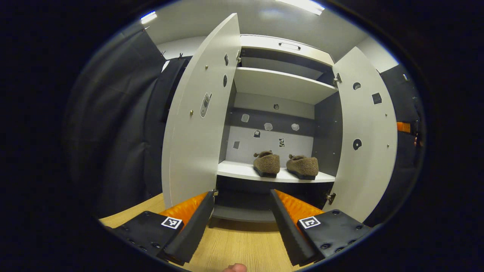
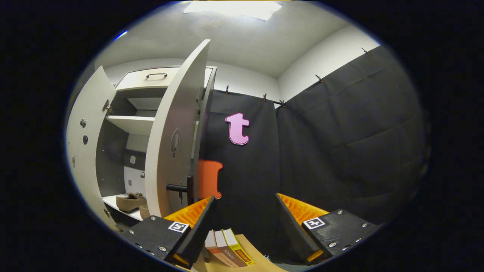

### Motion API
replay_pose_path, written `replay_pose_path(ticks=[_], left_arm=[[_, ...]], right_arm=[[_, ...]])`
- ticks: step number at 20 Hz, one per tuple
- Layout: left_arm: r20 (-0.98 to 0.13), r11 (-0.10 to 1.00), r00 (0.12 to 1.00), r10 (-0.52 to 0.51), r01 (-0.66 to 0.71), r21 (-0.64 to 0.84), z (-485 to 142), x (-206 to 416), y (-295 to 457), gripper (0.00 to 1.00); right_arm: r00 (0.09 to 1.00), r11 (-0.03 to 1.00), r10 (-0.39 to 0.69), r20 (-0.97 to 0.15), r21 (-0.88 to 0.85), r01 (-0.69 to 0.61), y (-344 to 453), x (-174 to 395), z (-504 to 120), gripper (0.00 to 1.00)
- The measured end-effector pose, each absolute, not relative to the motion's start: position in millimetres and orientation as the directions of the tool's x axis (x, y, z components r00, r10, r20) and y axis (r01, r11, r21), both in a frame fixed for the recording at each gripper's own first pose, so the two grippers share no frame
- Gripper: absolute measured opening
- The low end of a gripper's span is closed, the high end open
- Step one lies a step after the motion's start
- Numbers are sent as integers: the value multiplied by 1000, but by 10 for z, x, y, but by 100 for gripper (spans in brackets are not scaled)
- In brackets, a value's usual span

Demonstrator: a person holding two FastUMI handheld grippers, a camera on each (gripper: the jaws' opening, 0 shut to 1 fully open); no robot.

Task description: Grab one shoe with the right hand and put it into the shoe cabinet, grab the other shoe with the left hand and put it into the shoe cabinet; then close the right door with the right hand and the left door with the left hand.

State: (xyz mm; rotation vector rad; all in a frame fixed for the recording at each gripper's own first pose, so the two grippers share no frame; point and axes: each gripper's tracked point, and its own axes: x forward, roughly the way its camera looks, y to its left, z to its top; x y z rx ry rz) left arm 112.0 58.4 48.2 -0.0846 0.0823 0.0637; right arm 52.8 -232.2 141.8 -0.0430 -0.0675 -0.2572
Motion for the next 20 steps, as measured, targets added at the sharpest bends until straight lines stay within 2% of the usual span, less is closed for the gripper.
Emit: replay_pose_path(ticks=[4, 5, 6, 7, 8, 14, 17, 20], left_arm=[[-84, 995, 995, 55, -62, -84, 460, 1110, 595, 96], [-82, 995, 995, 52, -58, -86, 471, 1108, 596, 96], [-79, 995, 996, 48, -55, -87, 478, 1110, 592, 96], [-77, 995, 996, 46, -53, -85, 474, 1121, 594, 99], [-75, 995, 996, 45, -52, -84, 488, 1125, 610, 96], [-65, 996, 998, 19, -25, -91, 535, 1131, 591, 96], [-59, 996, 998, 6, -11, -90, 572, 1113, 579, 99], [-56, 996, 998, 4, -9, -93, 595, 1104, 591, 96]], right_arm=[[962, 960, -255, 101, -93, 265, -2300, 527, 1460, 91], [962, 959, -255, 99, -99, 264, -2287, 523, 1455, 99], [962, 960, -254, 97, -99, 263, -2277, 531, 1465, 91], [963, 960, -253, 95, -94, 262, -2245, 517, 1462, 99], [964, 962, -251, 93, -90, 259, -2204, 516, 1477, 89], [962, 960, -250, 106, -99, 260, -2026, 394, 1532, 88], [975, 975, -202, 98, -80, 210, -1846, 394, 1526, 88], [988, 990, -128, 91, -48, 133, -1567, 425, 1531, 88]])
